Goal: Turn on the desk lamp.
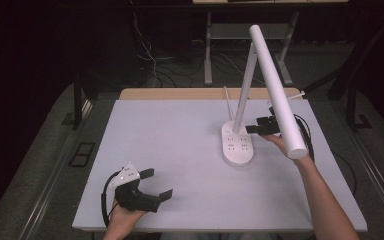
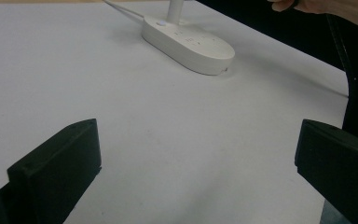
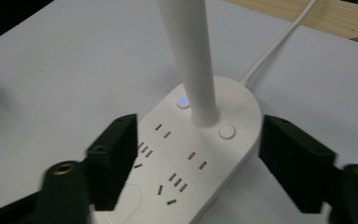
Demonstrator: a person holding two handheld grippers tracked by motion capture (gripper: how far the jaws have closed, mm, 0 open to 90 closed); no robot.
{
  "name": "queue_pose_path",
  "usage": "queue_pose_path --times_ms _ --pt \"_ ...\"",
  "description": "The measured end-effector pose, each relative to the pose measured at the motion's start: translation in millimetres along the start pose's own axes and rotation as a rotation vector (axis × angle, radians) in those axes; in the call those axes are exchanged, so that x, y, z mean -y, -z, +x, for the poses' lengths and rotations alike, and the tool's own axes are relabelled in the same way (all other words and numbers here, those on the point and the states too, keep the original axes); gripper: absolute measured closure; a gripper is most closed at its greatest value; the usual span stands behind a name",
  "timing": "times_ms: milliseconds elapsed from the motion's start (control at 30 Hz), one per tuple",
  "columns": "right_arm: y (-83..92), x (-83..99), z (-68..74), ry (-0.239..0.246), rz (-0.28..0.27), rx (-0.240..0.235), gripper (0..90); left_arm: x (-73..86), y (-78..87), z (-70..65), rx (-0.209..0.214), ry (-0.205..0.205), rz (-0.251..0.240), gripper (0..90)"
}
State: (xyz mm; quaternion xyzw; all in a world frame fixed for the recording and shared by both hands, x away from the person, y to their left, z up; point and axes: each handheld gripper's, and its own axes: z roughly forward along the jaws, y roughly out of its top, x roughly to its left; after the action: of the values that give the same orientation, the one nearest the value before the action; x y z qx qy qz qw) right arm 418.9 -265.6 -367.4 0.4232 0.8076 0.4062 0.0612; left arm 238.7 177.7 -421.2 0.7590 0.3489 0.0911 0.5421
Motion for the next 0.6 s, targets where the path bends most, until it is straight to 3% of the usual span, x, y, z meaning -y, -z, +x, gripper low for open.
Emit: queue_pose_path --times_ms 200,333,533,600 --pt "-4.6 -2.6 -6.6 -0.005 -0.003 -0.002 52.2 -0.1 -0.6 -0.5 0.003 -0.003 0.003 0.0" --pt "-6.4 -4.4 -9.2 -0.002 -0.009 -0.003 58.8 -0.1 -0.8 -0.2 0.003 -0.003 0.003 0.0" --pt "-13.4 -5.1 -18.8 -0.029 0.002 -0.045 81.3 -0.1 -1.0 -0.5 0.004 -0.005 0.005 0.0" --pt "-15.4 -4.9 -20.1 -0.023 -0.003 -0.053 83.3 -0.2 -0.9 -0.5 0.004 -0.006 0.005 0.0"
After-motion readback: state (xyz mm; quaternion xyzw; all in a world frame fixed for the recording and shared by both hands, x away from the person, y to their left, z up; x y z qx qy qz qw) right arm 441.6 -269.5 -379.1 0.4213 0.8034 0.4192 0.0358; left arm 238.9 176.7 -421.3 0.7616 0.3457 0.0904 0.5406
